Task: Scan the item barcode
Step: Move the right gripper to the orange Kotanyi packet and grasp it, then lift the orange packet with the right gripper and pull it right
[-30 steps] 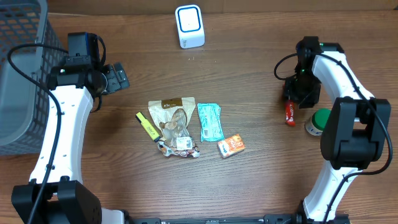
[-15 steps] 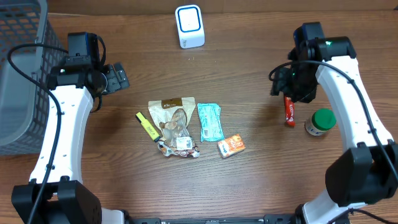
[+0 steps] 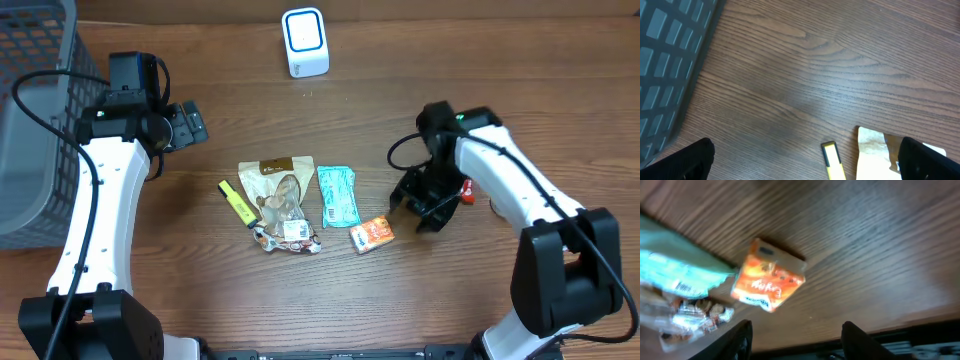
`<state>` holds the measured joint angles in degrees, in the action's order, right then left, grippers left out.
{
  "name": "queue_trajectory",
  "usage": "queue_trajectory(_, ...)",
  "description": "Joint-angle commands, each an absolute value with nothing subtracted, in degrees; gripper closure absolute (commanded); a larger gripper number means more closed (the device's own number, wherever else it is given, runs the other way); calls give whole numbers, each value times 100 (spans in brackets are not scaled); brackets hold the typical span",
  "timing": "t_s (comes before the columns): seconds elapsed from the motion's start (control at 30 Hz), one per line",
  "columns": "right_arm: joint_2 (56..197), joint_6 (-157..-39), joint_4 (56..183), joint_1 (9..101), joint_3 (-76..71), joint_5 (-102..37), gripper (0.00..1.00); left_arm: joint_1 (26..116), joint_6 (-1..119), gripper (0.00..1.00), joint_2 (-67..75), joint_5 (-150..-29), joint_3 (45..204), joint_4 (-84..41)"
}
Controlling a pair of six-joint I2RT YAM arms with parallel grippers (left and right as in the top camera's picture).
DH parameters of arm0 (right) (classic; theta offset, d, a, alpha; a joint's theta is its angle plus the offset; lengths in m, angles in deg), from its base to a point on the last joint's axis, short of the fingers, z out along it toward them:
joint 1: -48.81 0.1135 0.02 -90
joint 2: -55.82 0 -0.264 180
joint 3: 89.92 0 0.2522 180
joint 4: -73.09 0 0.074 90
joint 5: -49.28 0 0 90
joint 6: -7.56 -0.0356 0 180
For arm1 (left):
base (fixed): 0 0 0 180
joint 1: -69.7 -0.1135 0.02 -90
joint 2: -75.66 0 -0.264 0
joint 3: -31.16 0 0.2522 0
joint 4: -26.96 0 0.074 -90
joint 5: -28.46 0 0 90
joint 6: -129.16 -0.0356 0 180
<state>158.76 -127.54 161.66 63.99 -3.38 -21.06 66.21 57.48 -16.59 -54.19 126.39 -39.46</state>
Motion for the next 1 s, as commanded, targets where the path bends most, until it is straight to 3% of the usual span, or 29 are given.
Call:
queue_trajectory(0.0, 15869, -14004, 15904, 6665, -660, -2045, 42, 6613, 5803, 0, -1584, -5364, 12705, -3944)
queue_trajectory(0.33, 15869, -14317, 14990, 7024, -758, -2220, 40, 6634, 5803, 0, -1584, -5364, 12705, -3944)
queue_trajectory(0.97, 15869, -14712, 15276, 7133, -758, -2281, 38, 6639, 5803, 0, -1584, -5364, 12705, -3944)
